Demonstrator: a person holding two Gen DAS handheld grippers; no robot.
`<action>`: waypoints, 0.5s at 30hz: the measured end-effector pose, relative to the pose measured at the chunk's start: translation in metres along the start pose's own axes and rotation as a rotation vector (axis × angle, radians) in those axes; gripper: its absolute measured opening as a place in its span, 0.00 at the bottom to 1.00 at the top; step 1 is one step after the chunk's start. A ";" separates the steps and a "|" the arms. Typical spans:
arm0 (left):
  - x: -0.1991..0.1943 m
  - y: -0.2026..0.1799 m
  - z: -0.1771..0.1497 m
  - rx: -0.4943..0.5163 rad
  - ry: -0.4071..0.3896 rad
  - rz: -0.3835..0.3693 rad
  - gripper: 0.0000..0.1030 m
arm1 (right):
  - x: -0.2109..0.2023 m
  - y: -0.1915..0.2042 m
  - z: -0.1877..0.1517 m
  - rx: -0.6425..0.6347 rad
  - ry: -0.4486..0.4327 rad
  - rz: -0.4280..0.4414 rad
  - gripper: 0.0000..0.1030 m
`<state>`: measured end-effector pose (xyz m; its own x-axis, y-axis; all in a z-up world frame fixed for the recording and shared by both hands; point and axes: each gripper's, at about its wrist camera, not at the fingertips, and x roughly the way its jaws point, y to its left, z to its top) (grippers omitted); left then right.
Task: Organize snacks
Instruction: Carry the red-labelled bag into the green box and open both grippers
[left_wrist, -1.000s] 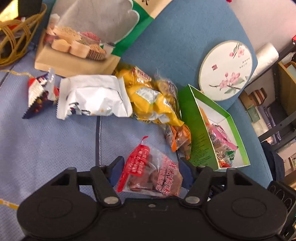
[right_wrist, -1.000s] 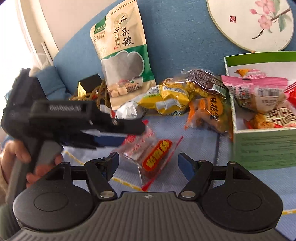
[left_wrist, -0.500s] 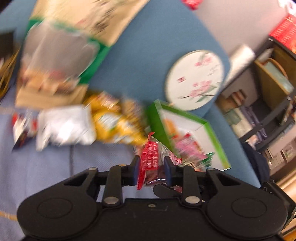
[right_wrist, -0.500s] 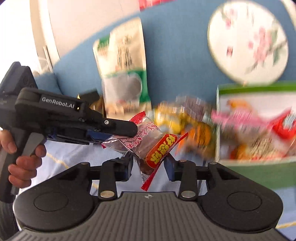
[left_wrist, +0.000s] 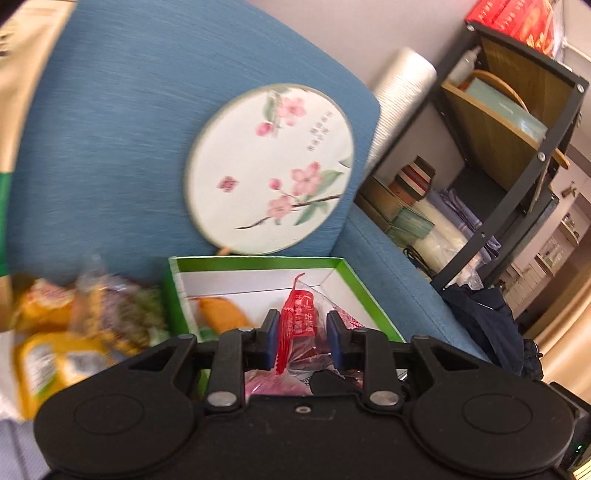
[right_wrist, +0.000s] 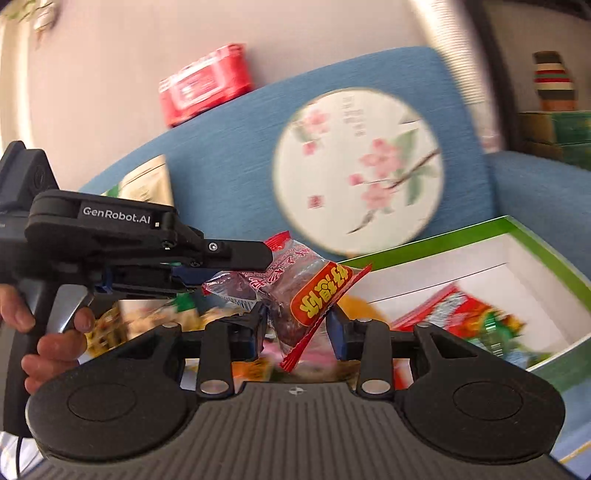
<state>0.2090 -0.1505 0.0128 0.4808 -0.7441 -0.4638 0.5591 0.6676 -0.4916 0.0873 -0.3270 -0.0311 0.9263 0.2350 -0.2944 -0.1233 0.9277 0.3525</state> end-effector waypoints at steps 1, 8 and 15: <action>0.005 -0.003 0.000 0.007 0.002 -0.002 0.13 | 0.001 -0.004 0.001 0.012 -0.003 -0.013 0.60; 0.036 -0.002 -0.002 0.005 0.020 0.011 0.18 | 0.011 -0.027 0.000 0.053 0.018 -0.080 0.60; 0.016 0.005 -0.016 0.052 -0.070 0.194 1.00 | 0.035 -0.025 -0.016 -0.036 0.121 -0.235 0.94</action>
<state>0.2086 -0.1586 -0.0088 0.6277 -0.6028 -0.4925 0.4849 0.7978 -0.3583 0.1173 -0.3378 -0.0641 0.8818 0.0428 -0.4696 0.0756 0.9702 0.2304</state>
